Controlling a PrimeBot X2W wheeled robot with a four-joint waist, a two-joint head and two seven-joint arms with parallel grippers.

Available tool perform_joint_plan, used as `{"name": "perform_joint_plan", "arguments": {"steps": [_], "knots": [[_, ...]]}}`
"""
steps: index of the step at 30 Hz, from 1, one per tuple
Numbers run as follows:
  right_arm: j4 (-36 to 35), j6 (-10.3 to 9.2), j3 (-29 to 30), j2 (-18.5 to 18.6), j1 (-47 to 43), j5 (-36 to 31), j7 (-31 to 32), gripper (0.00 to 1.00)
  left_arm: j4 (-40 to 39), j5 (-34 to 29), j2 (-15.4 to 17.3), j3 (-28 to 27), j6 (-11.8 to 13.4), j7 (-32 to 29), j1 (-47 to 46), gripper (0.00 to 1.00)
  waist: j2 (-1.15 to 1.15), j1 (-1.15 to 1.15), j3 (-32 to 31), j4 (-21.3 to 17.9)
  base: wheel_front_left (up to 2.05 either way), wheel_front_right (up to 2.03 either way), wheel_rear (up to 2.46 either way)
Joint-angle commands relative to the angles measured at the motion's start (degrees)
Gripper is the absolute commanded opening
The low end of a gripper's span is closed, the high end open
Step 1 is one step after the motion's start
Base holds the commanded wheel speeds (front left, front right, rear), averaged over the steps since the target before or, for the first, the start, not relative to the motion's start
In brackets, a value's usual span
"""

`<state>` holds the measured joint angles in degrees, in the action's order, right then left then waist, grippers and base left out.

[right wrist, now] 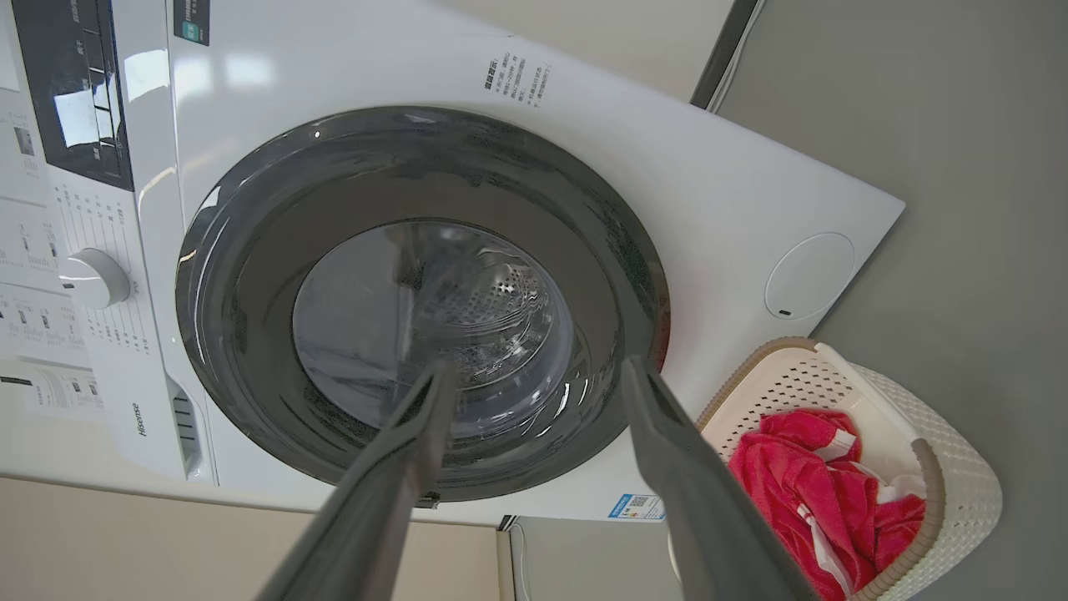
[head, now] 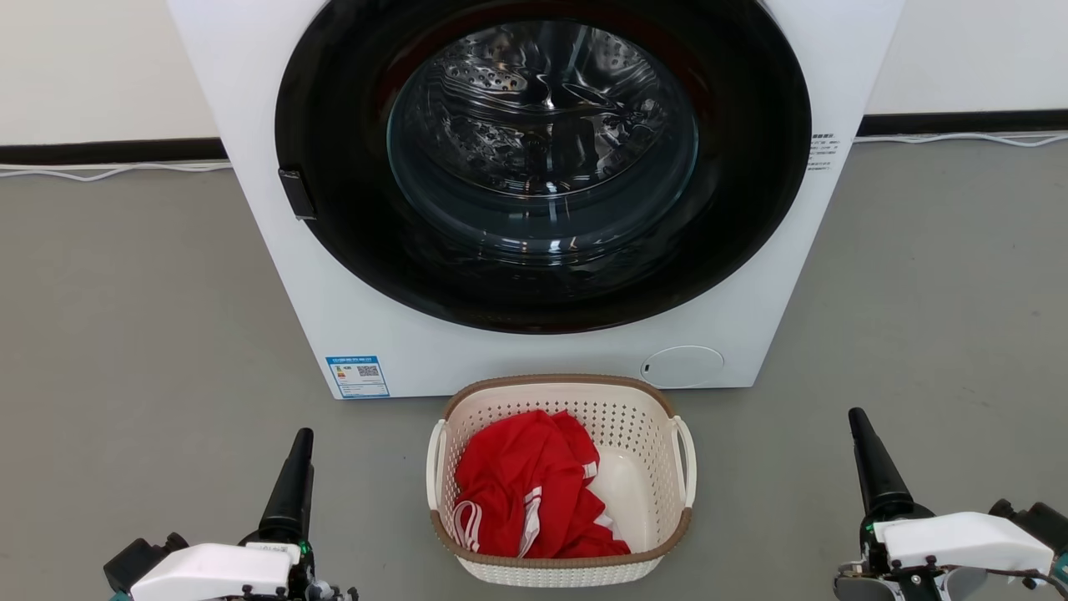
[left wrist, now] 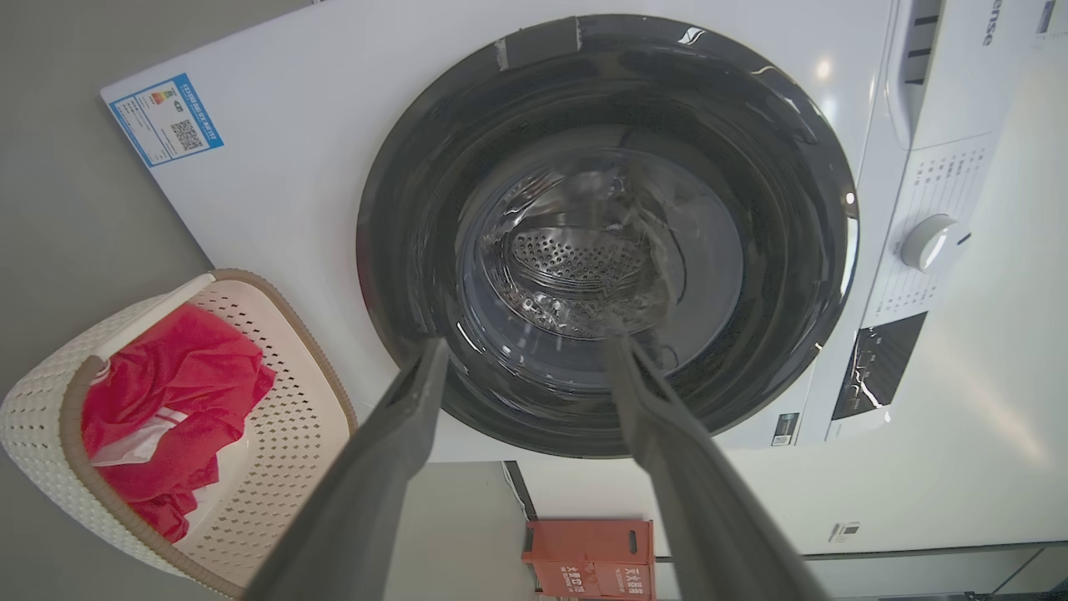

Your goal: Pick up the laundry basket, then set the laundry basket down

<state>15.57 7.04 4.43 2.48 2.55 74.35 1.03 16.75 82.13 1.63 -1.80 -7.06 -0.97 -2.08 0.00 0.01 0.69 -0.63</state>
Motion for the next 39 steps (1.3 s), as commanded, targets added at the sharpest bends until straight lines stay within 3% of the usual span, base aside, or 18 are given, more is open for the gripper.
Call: {"name": "perform_joint_plan", "arguments": {"steps": [1, 12, 39], "knots": [[-2.1, 0.13, -0.7, 0.9, 1.9, -2.9, -0.9, 1.00, -1.8, -1.8, 0.5, -0.3, -0.1, 0.6, -1.1, 1.00, 0.00, -0.01, 0.1, -0.1, 0.00, 0.00, 0.00], [-3.0, 0.18, -2.5, 1.7, 2.5, -16.1, -2.9, 1.00, -1.7, -12.1, 0.6, 0.1, 0.1, 2.6, -0.9, 1.00, 0.00, -0.01, 0.1, -0.5, 0.00, 0.00, 0.00], [-2.9, 0.27, -4.3, 2.9, 3.5, -38.5, -7.3, 1.00, -2.3, -38.3, 0.8, 2.5, 2.3, 7.1, 0.1, 1.00, 0.00, -0.01, -0.3, -1.1, 0.00, 0.00, 0.00]]}}
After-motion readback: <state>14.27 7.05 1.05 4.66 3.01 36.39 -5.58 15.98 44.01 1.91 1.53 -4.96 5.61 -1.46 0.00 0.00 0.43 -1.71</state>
